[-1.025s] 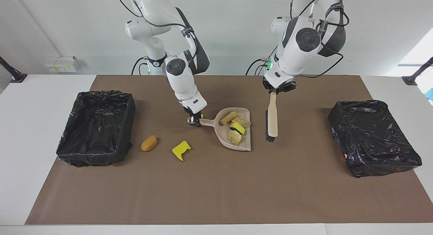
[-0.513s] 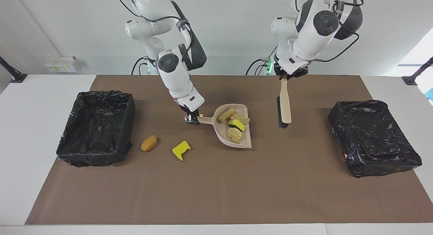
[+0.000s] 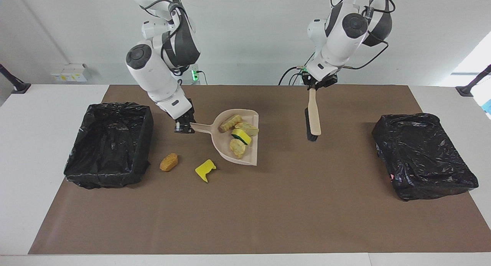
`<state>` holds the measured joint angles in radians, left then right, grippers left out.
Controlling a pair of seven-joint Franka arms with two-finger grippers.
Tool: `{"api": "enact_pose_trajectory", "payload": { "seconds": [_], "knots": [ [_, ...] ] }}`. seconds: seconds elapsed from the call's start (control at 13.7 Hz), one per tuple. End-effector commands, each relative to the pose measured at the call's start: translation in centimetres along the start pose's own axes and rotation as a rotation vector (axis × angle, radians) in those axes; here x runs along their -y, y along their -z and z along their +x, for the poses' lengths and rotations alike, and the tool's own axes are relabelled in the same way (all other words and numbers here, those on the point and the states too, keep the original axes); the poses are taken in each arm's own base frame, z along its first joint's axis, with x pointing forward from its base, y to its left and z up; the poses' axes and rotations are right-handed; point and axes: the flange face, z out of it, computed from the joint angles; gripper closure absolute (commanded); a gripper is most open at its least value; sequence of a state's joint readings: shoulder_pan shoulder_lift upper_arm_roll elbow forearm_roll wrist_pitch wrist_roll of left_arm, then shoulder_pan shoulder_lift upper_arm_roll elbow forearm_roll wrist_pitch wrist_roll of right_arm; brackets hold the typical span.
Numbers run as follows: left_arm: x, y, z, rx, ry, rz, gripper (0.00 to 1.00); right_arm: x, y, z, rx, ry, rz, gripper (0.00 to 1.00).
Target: Sweep and dump trash in bin
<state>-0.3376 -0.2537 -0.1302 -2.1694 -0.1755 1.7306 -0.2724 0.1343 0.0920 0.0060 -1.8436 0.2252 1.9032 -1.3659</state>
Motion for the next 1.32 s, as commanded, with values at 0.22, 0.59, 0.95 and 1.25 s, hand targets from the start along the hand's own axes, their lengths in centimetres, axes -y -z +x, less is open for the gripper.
{"api": "enact_pose_trajectory", "payload": {
  "seconds": [0.22, 0.59, 0.95, 1.25],
  "knots": [
    [-12.5, -8.9, -1.2, -0.029, 0.107, 0.019, 1.00, -1.3, 6.6, -11.7, 0.090, 0.009, -0.061, 1.00],
    [-17.6, -13.1, -2.4, -0.063, 0.135, 0.005, 1.00, -1.5, 13.3, -23.9, 0.254, 0.139, -0.134, 1.00],
    [-18.9, -15.2, -3.4, -0.059, 0.148, 0.015, 1.00, 0.1, 18.2, -33.5, 0.476, 0.182, -0.141, 1.00],
    [-18.9, -16.2, -3.2, -0.045, 0.144, 0.027, 1.00, 0.8, 17.6, -33.8, 0.719, 0.111, -0.126, 1.00]
  ]
}}
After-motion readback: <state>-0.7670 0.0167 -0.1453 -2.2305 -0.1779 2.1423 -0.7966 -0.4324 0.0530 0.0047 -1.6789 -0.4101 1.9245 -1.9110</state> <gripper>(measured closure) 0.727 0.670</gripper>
